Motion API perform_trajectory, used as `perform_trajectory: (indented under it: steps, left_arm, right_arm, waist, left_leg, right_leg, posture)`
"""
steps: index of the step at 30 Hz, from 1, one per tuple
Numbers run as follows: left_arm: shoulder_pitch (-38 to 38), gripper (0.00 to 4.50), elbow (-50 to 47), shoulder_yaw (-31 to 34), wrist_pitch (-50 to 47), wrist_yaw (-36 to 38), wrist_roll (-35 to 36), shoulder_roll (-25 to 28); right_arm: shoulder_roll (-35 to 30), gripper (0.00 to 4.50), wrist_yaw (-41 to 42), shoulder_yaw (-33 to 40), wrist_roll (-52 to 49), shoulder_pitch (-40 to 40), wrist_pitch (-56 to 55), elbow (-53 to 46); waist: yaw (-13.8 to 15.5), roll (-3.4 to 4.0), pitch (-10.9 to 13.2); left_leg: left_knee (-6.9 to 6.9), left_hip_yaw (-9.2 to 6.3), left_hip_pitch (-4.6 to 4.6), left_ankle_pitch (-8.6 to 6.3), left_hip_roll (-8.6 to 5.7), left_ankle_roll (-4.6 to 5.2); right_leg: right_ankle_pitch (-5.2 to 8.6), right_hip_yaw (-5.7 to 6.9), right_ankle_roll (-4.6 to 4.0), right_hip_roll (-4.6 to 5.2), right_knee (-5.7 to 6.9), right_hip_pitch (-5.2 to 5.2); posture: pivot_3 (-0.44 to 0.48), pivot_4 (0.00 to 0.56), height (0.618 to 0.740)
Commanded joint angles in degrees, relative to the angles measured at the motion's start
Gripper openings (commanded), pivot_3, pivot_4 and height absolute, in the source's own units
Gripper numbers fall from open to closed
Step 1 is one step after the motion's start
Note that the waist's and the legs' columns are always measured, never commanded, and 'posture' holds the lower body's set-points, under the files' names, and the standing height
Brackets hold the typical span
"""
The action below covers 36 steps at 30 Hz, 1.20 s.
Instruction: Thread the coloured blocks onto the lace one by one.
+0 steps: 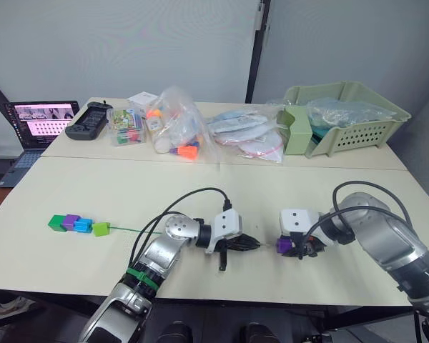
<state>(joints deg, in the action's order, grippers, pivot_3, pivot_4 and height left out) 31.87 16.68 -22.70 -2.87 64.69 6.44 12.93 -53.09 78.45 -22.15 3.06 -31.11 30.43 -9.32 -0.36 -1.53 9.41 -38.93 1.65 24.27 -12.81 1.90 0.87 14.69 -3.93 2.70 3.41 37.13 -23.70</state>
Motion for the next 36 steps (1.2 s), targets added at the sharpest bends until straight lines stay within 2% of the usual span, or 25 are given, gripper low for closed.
perform_trajectory:
  steps: [1,19,29,36]
  left_arm:
    - [1.1,0.00,-0.1,0.1,1.4,-0.4,-0.6,-0.5]
    - [3.0,0.00,5.2,0.3,3.9,-0.9,-1.4,-5.0]
    - [7.3,0.00,14.1,-0.6,7.3,-3.6,-4.4,-10.8]
    - [7.9,0.00,15.5,-0.4,6.9,-3.3,-4.3,-12.4]
  right_arm:
    - [-0.2,1.36,0.0,1.0,-1.1,0.3,0.5,-1.5]
    - [-0.4,1.36,-1.1,1.5,-1.2,1.3,1.7,-2.8]
    - [-0.5,1.36,-1.0,1.8,-1.5,1.3,2.7,-3.6]
    - [-0.6,1.36,-1.2,1.9,-1.6,1.7,3.3,-4.1]
  waist:
    - [0.0,0.00,0.0]
    - [0.0,0.00,0.0]
    - [0.1,0.00,0.0]
    - [0.1,0.00,0.0]
  left_leg:
    - [0.00,0.00,0.00,0.00,0.00,0.00]
    - [-0.01,-0.01,0.00,0.00,-0.01,0.00]
    - [-0.02,-0.01,0.00,0.00,-0.03,0.00]
    - [-0.02,-0.02,0.01,0.00,-0.03,0.00]
  right_leg:
    - [0.00,0.00,0.00,0.00,0.00,0.00]
    - [0.00,0.00,0.00,-0.01,0.00,0.01]
    - [0.00,0.00,0.00,0.00,-0.01,0.02]
    - [0.00,0.00,0.01,0.00,-0.01,0.02]
  posture:
    - [0.000,0.150,0.733]
    - [0.000,0.150,0.733]
    - [0.000,0.150,0.733]
    - [0.000,0.150,0.733]
